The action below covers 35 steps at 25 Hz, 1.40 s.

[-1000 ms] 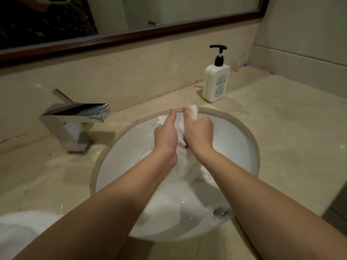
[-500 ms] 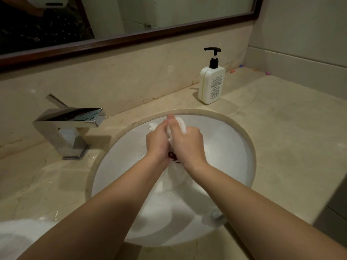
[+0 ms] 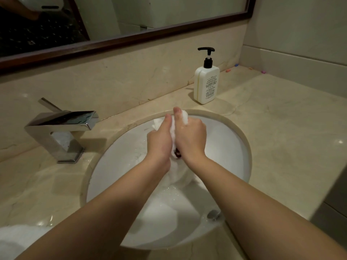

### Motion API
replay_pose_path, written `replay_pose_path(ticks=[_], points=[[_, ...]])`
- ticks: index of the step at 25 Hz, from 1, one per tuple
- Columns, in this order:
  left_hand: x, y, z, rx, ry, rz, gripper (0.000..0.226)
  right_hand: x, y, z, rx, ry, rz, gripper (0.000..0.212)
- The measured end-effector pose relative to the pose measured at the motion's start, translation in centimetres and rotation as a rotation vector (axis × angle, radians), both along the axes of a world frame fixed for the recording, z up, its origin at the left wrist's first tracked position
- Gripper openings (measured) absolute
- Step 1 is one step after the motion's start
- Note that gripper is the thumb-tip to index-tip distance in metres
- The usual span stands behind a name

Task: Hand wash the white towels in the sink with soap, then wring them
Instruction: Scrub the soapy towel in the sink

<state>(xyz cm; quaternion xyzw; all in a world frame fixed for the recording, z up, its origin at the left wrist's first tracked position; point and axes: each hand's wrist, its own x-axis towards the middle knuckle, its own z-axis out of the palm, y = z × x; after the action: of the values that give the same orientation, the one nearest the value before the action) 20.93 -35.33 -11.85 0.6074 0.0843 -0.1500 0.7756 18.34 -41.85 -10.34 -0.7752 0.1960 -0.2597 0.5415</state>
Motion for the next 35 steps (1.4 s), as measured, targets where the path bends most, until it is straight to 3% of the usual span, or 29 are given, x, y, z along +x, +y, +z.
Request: replay_pose_path(ticks=[2,4,6,8,10,12,14,16,19,21,25,29,32,35], points=[[0.9,0.6,-0.5,0.040,-0.027,0.056,0.036,-0.5,1.1,-0.3,-0.031,-0.025,0.069,0.052],[1.5,1.2,-0.8,-0.037,0.040,0.065,0.038,-0.9,1.9,-0.2,-0.045,0.004,0.124,0.054],[1.5,1.1,-0.7,-0.100,0.093,0.093,0.041,-0.1,0.4,-0.2,0.062,0.045,-0.017,0.056],[1.2,0.8,-0.5,-0.018,0.071,0.142,0.039,0.3,-0.6,-0.1,0.170,0.018,-0.121,0.054],[0.5,0.4,-0.3,0.004,0.034,0.051,0.036,-0.1,0.5,-0.3,0.085,0.021,-0.019,0.052],[-0.4,-0.2,-0.4,-0.057,0.110,-0.076,0.040,0.1,0.8,-0.5,0.045,0.041,0.017,0.051],[-0.3,-0.3,-0.5,-0.090,0.124,-0.077,0.044,0.3,0.1,-0.4,0.066,0.017,-0.042,0.055],[0.5,0.1,-0.7,-0.052,0.065,0.014,0.040,0.2,0.5,-0.7,-0.020,0.029,0.019,0.053],[0.3,0.3,-0.2,-0.110,0.122,0.034,0.042,0.2,1.3,-1.0,-0.134,0.097,0.085,0.050],[-0.3,-0.2,-0.3,-0.048,0.105,-0.006,0.055,0.7,0.1,-1.1,-0.048,0.067,-0.009,0.050],[-0.1,-0.2,-0.7,-0.003,0.072,0.016,0.043,-0.3,1.0,-1.3,0.008,0.060,0.085,0.050],[-0.2,-0.3,-0.5,0.036,-0.043,-0.039,0.044,0.2,-0.3,-1.1,0.119,0.048,-0.071,0.050],[-0.3,-0.1,-0.2,0.051,-0.004,-0.020,0.043,-0.5,1.0,-1.4,0.025,0.050,0.078,0.048],[-0.4,-0.3,-0.1,0.031,-0.006,-0.023,0.037,0.2,-0.2,-1.1,0.048,0.069,-0.027,0.051]])
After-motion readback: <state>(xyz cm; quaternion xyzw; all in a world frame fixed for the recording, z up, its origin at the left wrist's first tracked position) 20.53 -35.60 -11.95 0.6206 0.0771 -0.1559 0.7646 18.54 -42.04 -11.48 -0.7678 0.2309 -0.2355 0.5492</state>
